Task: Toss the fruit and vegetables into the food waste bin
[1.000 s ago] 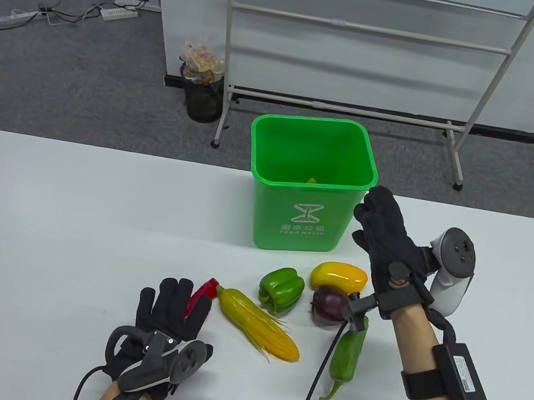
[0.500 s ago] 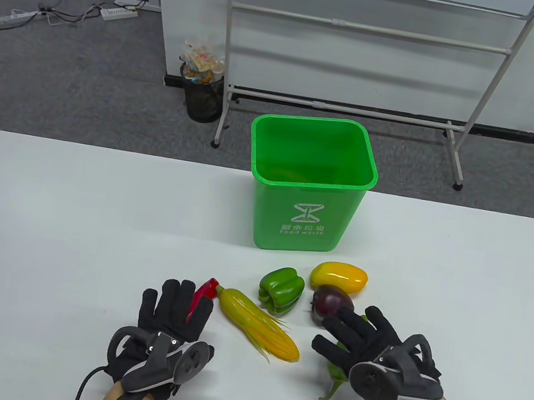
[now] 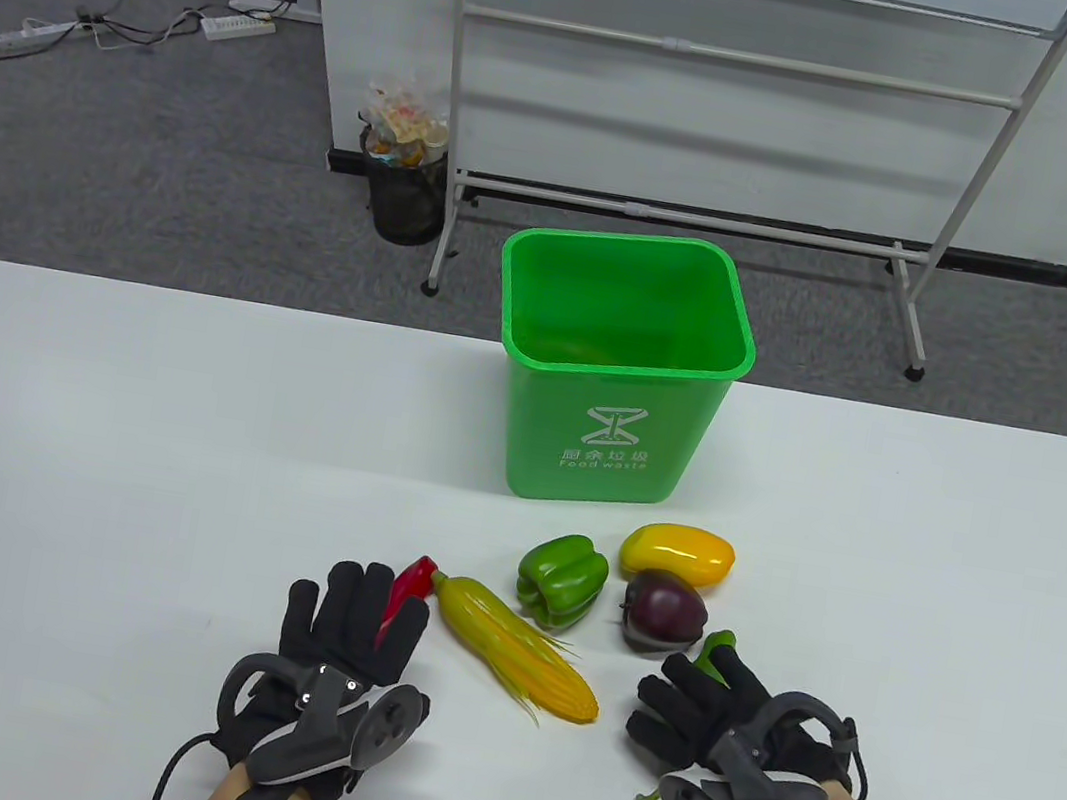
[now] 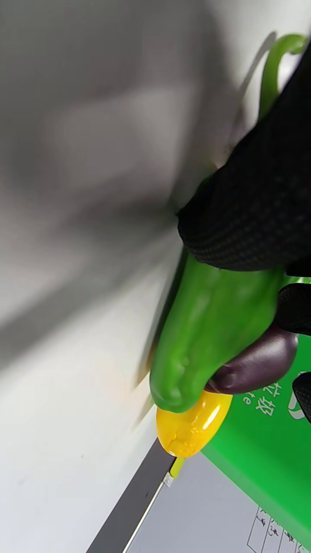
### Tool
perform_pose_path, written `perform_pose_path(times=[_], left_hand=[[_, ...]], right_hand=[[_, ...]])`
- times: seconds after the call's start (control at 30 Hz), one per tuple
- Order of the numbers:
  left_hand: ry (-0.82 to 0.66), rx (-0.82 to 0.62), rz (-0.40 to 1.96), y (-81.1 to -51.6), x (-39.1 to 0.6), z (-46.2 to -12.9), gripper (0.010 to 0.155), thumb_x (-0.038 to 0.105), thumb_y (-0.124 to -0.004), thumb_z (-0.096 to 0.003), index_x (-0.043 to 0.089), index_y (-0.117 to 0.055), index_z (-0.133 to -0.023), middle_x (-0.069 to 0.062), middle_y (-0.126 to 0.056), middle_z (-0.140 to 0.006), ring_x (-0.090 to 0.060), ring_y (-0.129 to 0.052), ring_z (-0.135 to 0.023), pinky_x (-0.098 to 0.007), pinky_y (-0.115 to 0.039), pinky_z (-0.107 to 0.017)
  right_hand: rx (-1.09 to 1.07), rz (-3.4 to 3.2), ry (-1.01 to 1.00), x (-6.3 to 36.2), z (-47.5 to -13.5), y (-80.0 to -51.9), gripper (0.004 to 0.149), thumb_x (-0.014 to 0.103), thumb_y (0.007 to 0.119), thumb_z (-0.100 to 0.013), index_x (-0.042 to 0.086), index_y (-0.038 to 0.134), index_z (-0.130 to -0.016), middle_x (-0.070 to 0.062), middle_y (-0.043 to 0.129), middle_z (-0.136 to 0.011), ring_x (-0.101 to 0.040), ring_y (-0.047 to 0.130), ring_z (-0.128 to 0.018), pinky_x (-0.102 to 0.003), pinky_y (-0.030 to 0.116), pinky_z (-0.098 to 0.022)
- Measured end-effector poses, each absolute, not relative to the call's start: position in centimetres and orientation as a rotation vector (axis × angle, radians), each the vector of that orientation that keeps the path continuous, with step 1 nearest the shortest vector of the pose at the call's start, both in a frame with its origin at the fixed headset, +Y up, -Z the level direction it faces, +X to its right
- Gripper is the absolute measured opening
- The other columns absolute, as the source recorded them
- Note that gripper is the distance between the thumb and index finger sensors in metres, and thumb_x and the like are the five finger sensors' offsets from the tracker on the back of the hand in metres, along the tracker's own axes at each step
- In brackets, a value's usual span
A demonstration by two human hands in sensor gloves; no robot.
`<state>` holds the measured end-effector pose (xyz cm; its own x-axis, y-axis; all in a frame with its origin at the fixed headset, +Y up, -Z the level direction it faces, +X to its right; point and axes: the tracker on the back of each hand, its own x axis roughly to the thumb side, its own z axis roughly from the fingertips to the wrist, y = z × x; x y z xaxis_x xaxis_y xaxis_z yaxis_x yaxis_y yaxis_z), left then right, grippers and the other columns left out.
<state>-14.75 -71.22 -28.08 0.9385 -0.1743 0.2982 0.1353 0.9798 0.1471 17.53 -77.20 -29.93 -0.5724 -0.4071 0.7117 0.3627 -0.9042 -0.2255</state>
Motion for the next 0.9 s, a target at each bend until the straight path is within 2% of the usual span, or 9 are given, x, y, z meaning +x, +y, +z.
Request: perform_pose_path(times=[0.17, 0.27, 0.37, 0.5, 0.73, 0.9], left_hand=[[-0.319, 0.127, -0.159, -71.2, -14.8, -28.1, 0.087, 0.065, -0.058, -0.0379, 0.024, -0.030, -0.109, -0.022, -0.011, -0.114, -0.054, -0.025, -0.106, -0.075, -0.030, -0.072], [-0.318, 0.124, -0.160, -71.3, -14.9, -28.1, 0.087, 0.065, -0.058, -0.0379, 0.024, -0.031, -0.109, -0.022, -0.011, -0.114, -0.054, -0.025, -0.106, -0.075, -0.030, -0.071], [-0.315, 0.124, -0.157, -71.3, -14.9, -28.1, 0.087, 0.066, -0.058, -0.0379, 0.024, -0.031, -0.109, -0.022, -0.011, -0.114, -0.054, -0.025, -0.106, -0.075, -0.031, -0.071], [-0.320, 0.129, -0.151, -71.2, -14.8, -28.0, 0.087, 0.066, -0.058, -0.0378, 0.024, -0.030, -0.109, -0.022, -0.011, -0.114, -0.054, -0.025, -0.106, -0.075, -0.030, -0.072], [-0.325, 0.129, -0.150, -71.2, -14.7, -28.0, 0.087, 0.065, -0.058, -0.0379, 0.024, -0.030, -0.109, -0.022, -0.011, -0.114, -0.055, -0.025, -0.106, -0.075, -0.030, -0.071], [-0.328, 0.129, -0.146, -71.2, -14.8, -28.0, 0.087, 0.065, -0.058, -0.0379, 0.024, -0.031, -0.109, -0.022, -0.011, -0.114, -0.055, -0.025, -0.106, -0.075, -0.031, -0.071]], right_hand=[[-1.143, -2.470, 0.131, 17.6, -29.9, -77.7, 0.081, 0.017, 0.095, -0.035, 0.035, 0.052, -0.102, 0.001, 0.048, -0.110, -0.033, 0.055, -0.107, -0.064, 0.044, -0.076], [-1.137, -2.453, 0.111, 17.4, -29.9, -77.5, 0.081, 0.018, 0.097, -0.034, 0.035, 0.053, -0.101, 0.001, 0.050, -0.109, -0.033, 0.057, -0.105, -0.064, 0.047, -0.075], [-1.162, -2.423, 0.129, 17.3, -29.5, -77.1, 0.082, 0.021, 0.101, -0.030, 0.033, 0.058, -0.099, 0.001, 0.059, -0.106, -0.036, 0.068, -0.098, -0.063, 0.056, -0.071], [-1.174, -2.421, 0.173, 17.1, -28.5, -75.8, 0.082, 0.026, 0.101, -0.029, 0.032, 0.059, -0.099, -0.001, 0.067, -0.103, -0.036, 0.077, -0.094, -0.063, 0.060, -0.068], [-1.185, -2.704, 0.190, 17.4, -26.1, -72.4, 0.081, 0.027, 0.097, -0.033, 0.029, 0.055, -0.102, -0.002, 0.066, -0.104, -0.038, 0.079, -0.097, -0.064, 0.062, -0.069], [-1.190, -3.019, 0.106, 18.2, -25.2, -70.8, 0.082, 0.030, 0.092, -0.035, 0.018, 0.049, -0.104, -0.010, 0.063, -0.103, -0.041, 0.081, -0.094, -0.064, 0.063, -0.068]])
